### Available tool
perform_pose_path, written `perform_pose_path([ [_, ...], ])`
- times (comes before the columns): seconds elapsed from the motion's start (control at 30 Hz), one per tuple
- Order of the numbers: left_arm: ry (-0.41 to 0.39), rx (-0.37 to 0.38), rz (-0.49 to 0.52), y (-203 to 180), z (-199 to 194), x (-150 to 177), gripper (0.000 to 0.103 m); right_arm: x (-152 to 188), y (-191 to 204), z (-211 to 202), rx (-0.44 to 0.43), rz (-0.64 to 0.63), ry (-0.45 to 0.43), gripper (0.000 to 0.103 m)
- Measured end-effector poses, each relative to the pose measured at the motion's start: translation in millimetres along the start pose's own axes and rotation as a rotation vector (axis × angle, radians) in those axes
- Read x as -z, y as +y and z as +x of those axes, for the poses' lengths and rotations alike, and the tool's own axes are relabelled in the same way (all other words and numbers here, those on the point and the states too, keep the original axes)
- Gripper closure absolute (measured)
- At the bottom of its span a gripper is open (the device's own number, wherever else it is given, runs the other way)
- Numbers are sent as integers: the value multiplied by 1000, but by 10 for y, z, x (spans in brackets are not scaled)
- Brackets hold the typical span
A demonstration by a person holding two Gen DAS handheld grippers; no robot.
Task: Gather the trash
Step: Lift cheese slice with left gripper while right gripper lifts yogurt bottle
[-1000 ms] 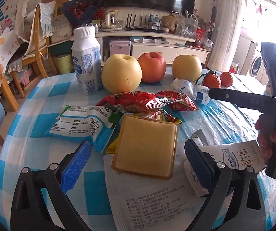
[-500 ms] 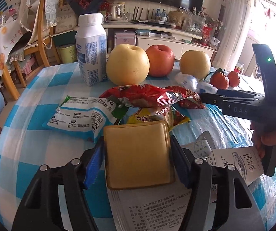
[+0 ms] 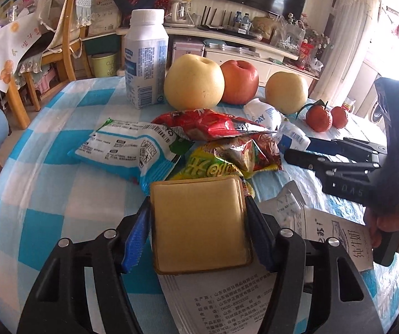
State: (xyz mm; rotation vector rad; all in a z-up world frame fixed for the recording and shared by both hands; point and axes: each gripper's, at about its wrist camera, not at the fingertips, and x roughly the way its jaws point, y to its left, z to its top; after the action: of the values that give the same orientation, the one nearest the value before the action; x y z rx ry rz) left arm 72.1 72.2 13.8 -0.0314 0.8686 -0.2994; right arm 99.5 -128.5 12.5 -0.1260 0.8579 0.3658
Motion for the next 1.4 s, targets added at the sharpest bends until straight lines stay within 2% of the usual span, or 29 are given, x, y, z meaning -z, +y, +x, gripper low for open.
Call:
perform_pose_path([
  [0.23,13,13,-59,118,-133,163,38,103,361,-94,-60,-61,11,57],
  [0.5,24,36,-95,155,-333,379,38,211,545,-289,-76,-44,10,57],
  [1.0,-47,71,-195,425,-869,623,38,439,929,-985,-30,35,-117,59],
  [1.4,-96,81,-229,642,-1104,633,38,659,1434,-1238,-48,14,-133,60],
])
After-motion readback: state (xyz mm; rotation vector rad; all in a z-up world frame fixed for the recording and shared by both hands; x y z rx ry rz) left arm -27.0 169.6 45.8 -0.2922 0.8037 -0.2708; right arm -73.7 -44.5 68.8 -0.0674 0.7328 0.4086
